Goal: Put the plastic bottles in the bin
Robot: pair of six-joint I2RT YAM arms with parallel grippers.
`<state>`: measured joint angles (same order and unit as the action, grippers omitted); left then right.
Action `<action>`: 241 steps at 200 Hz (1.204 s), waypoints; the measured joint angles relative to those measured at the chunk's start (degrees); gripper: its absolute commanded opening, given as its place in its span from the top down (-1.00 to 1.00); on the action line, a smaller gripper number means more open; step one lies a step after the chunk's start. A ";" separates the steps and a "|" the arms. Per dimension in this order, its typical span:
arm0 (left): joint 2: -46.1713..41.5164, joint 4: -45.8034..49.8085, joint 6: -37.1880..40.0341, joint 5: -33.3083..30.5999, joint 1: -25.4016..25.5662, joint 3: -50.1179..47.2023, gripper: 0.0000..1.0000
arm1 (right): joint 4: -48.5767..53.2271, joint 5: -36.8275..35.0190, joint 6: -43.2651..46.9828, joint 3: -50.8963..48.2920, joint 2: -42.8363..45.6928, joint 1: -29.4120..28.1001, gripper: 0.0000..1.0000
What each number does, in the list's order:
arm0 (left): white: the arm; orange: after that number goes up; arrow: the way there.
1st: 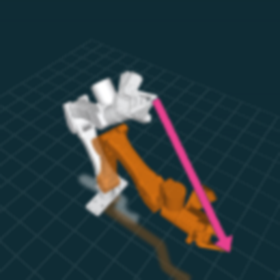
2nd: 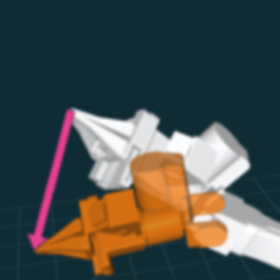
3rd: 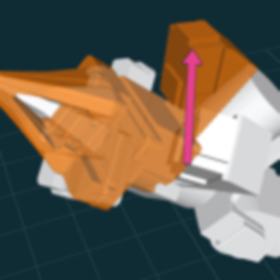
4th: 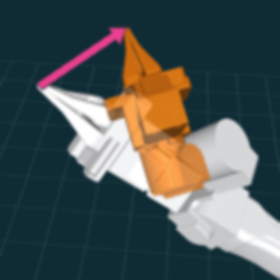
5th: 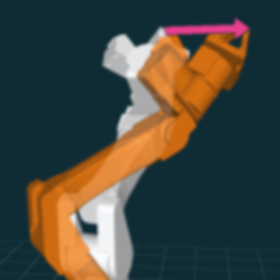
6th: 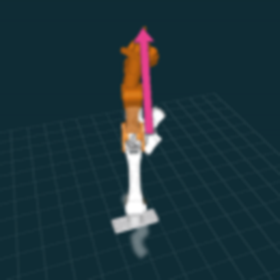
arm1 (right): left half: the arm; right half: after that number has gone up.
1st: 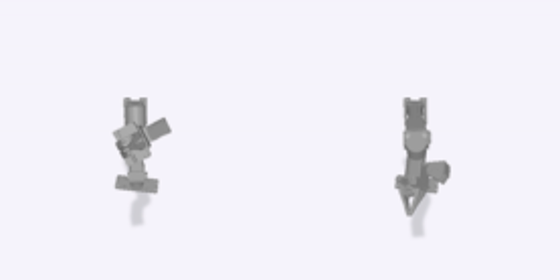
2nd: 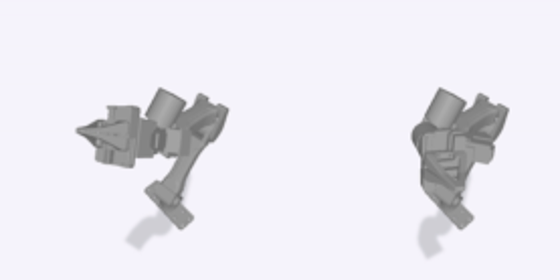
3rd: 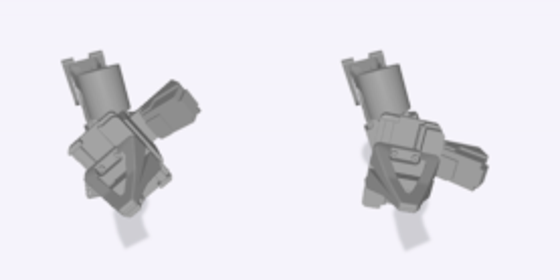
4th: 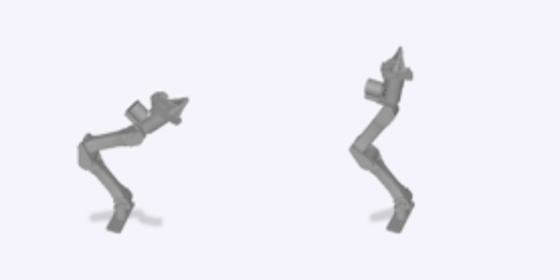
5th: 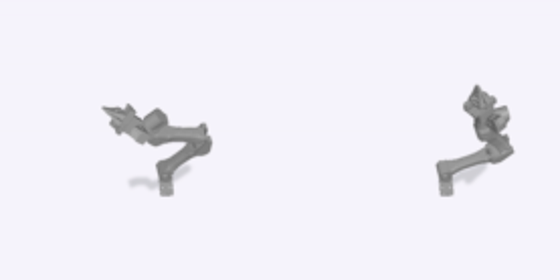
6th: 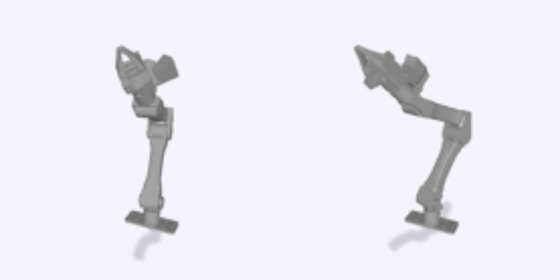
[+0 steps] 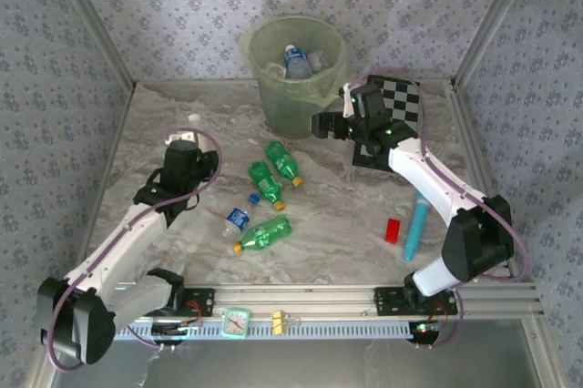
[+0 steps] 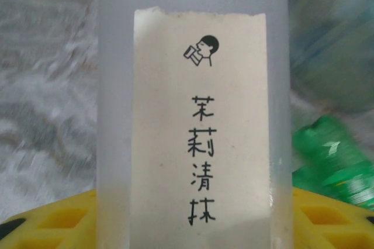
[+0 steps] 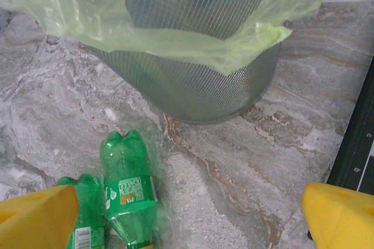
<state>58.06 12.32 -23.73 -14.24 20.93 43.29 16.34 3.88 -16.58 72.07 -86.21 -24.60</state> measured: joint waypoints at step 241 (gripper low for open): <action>73.64 22.32 18.75 30.12 4.59 111.19 -0.11 | -4.31 6.23 -3.23 -15.96 10.82 2.14 -1.00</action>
<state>131.70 34.63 -4.97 15.88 25.52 154.47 12.03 10.11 -19.81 56.12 -75.40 -22.46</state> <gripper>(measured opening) 0.552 0.998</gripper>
